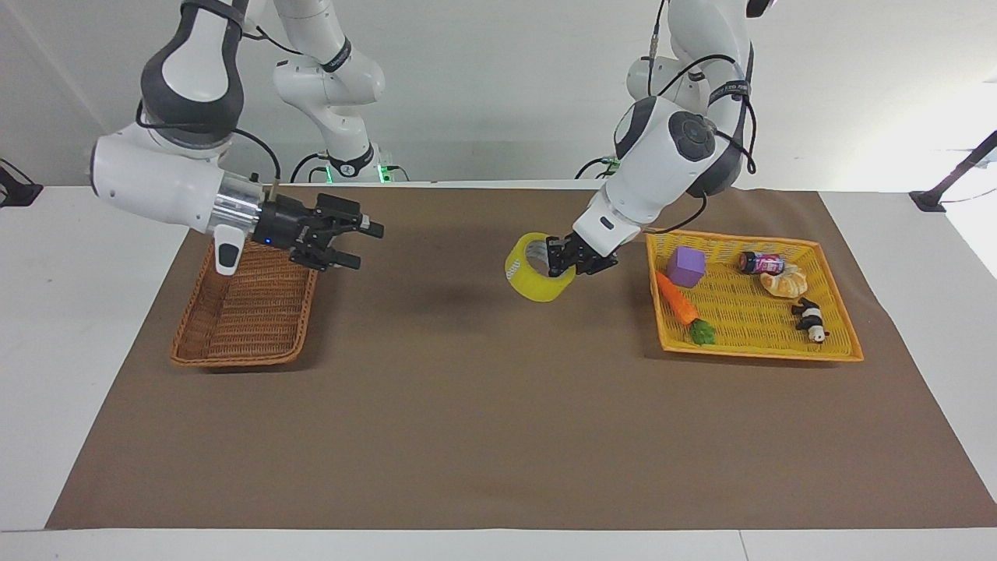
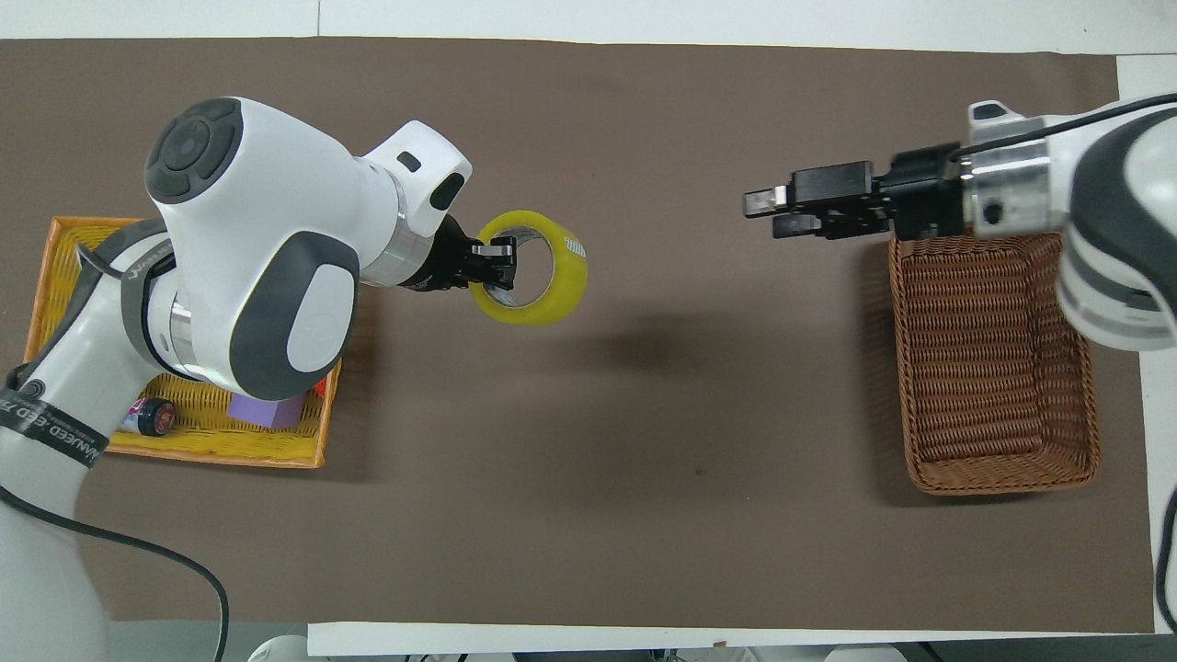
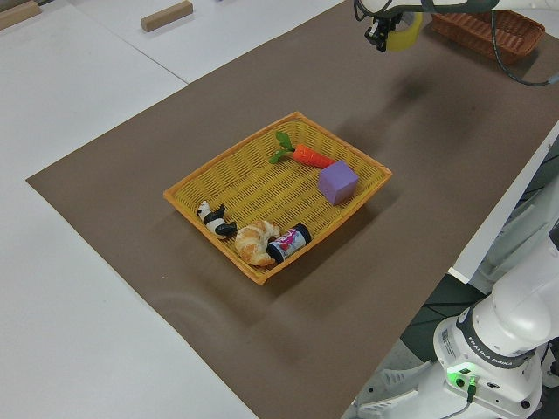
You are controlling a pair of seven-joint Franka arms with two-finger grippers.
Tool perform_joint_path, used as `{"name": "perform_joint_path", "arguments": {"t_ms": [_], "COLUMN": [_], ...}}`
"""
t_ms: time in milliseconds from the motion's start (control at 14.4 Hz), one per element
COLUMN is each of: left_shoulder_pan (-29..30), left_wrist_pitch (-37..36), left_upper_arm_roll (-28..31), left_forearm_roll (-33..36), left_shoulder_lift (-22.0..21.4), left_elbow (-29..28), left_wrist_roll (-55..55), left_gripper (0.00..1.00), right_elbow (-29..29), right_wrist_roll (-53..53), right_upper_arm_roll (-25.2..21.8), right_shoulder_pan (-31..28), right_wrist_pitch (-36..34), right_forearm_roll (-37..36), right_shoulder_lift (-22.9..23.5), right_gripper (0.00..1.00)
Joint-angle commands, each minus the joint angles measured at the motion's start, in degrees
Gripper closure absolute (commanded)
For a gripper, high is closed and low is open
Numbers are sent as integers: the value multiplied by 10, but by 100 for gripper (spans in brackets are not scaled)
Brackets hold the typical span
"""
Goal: Move tape to another basket
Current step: 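Lift the tape with the left gripper while the right gripper reaches toward it, then grasp the tape roll's rim with the right gripper beside the left gripper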
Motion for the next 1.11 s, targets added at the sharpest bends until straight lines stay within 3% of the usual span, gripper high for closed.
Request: {"name": "perform_joint_path", "arguments": {"t_ms": [0,139,417,1042], "left_shoulder_pan": [16,17,16,14], "left_wrist_pitch": [6,9,11,10], "left_upper_arm_roll": [2,2,2,2], "left_forearm_roll": [11,11,11,11], "left_shoulder_lift": [-7,-7,-7,-9], "left_elbow": [-2,-3,-3,-6], "left_wrist_roll": [9,9,9,4], "left_gripper": [100,100,100,100], "right_elbow": [-15,-18,-21,-19], "right_wrist_roll": [-1,8,9,-4], "right_upper_arm_roll": [-1,-1,-1,-1], "right_shoulder_pan": [44,57,105,154], "right_wrist_pitch": [36,38,105,164], "right_forearm_roll": [26,47,151,152], "right_shoulder_lift": [2,9,34,38], "right_gripper": [0,0,0,0]}}
